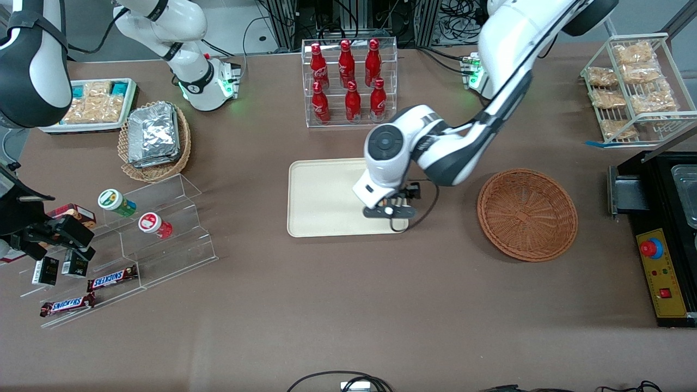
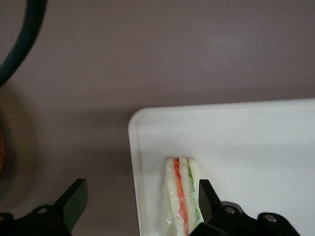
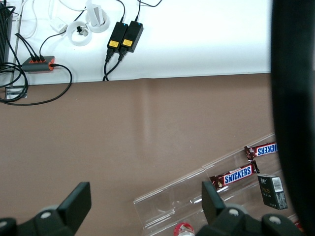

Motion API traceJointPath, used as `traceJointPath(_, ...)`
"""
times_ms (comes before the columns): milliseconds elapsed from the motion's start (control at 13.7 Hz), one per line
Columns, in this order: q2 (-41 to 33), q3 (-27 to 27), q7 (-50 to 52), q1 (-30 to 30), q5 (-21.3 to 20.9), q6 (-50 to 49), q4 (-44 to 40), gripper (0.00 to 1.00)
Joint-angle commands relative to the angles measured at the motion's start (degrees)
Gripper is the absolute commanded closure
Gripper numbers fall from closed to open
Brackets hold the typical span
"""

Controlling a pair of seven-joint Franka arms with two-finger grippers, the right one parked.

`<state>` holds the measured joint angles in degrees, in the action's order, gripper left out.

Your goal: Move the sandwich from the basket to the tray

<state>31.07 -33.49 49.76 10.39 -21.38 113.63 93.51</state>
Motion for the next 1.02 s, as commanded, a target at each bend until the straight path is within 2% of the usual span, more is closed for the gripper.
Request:
traceJointPath(0, -5.3, -0.3, 1.5, -5.0, -0.4, -1.5, 0.5, 0.01)
traceJointPath(220, -8.4, -0.4, 0.8, -10.2, -0.2, -4.5, -0.4, 0.01)
traceJointPath(439, -9.0, -0.4, -0.3, -12.1, 1.2, -10.5, -3.9, 0.01)
traceJointPath(805, -10.7, -0.3, -9.2, -16.0, 3.1, -15.1, -5.8, 0.00)
traceJointPath(951, -13.3, 1.9, -13.7, -16.1, 6.1, -15.3, -5.8, 0.00)
